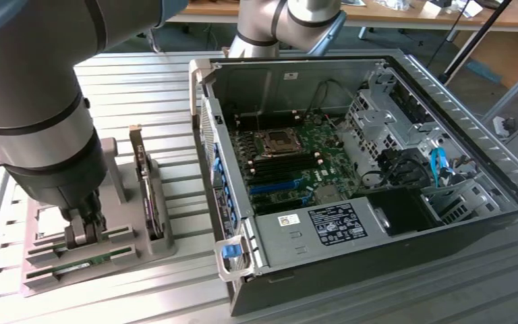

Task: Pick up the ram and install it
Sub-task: 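Pick up the ram and move it above insertion slot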

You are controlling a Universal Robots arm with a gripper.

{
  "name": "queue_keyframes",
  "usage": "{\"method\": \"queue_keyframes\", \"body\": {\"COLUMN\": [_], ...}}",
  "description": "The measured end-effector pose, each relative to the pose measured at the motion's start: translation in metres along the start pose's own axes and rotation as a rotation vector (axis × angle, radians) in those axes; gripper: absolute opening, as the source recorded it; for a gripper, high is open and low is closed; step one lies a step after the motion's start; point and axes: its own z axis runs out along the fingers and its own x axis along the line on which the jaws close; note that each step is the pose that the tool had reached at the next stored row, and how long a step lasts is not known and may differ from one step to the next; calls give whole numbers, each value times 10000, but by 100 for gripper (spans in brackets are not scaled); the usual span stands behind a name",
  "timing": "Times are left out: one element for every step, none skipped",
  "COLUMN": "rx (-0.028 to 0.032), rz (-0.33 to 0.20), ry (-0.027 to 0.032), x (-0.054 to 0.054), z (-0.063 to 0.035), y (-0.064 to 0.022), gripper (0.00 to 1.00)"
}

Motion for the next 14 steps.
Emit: {"method": "queue_keyframes", "body": {"rx": [-6,-12,-20,-26,-34,-42,-51,-61,-70,-80,-90,-99,-108,-120], "rz": [-5,-10,-16,-23,-30,-37,-45,-52,-59,-66,-74,-83,-93,-109], "ry": [0,-1,-1,-2,-4,-5,-6,-6,-8,-8,-9,-11,-12,-12], "x": [3,6,9,13,17,21,25,30,35,40,45,51,57,65], "z": [18,37,54,75,93,111,128,147,165,183,200,219,237,256], "y": [0,0,0,0,0,0,0,0,1,1,1,2,2,2], "gripper": [11,11,11,11,11,11,11,11,11,11,11,11,11,11]}}
